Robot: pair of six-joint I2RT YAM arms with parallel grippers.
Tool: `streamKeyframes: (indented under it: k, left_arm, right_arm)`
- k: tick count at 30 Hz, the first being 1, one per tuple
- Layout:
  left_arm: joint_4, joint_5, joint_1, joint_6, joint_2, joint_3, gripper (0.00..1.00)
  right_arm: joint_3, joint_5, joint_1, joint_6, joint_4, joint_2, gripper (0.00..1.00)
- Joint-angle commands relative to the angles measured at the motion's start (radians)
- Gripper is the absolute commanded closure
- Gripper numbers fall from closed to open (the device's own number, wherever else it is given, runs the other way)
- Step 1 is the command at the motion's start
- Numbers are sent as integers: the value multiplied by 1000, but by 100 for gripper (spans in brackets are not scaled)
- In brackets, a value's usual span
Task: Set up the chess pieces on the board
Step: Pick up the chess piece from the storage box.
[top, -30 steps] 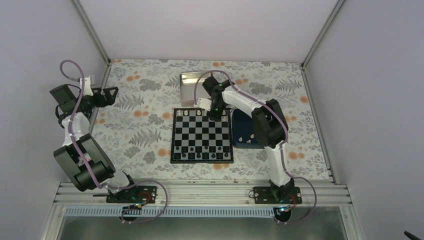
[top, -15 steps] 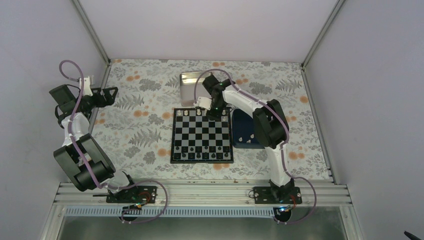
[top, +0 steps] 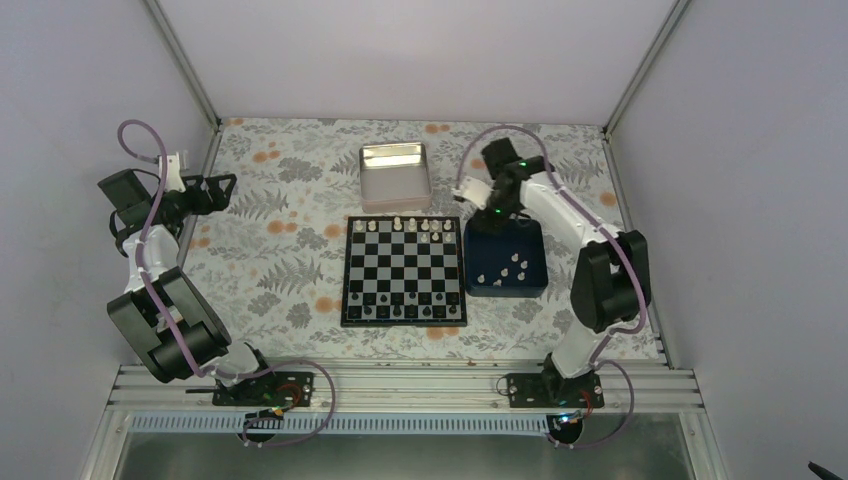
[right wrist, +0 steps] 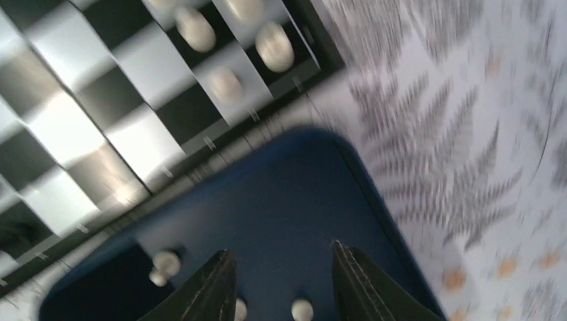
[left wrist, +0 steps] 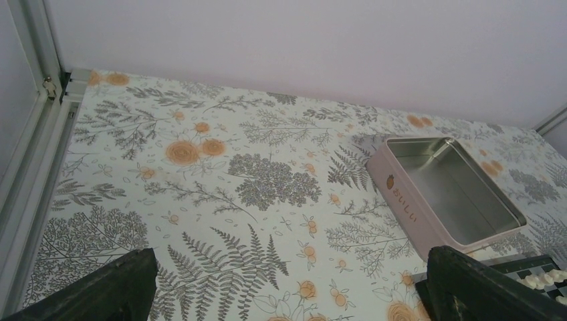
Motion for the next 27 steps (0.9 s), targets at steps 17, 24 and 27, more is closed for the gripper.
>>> streamKeyframes:
  k: [17, 24, 27]
  left_arm:
    - [23, 41, 11, -3, -10, -7, 0]
    - [26, 42, 10, -2, -5, -9, 0]
    - [28, 42, 11, -1, -5, -11, 0]
  right_arm:
    - [-340, -1, -302, -56, 188, -4, 58]
    - [-348, -13, -319, -63, 186, 19, 60]
    - [-351, -21, -320, -64, 185, 25, 62]
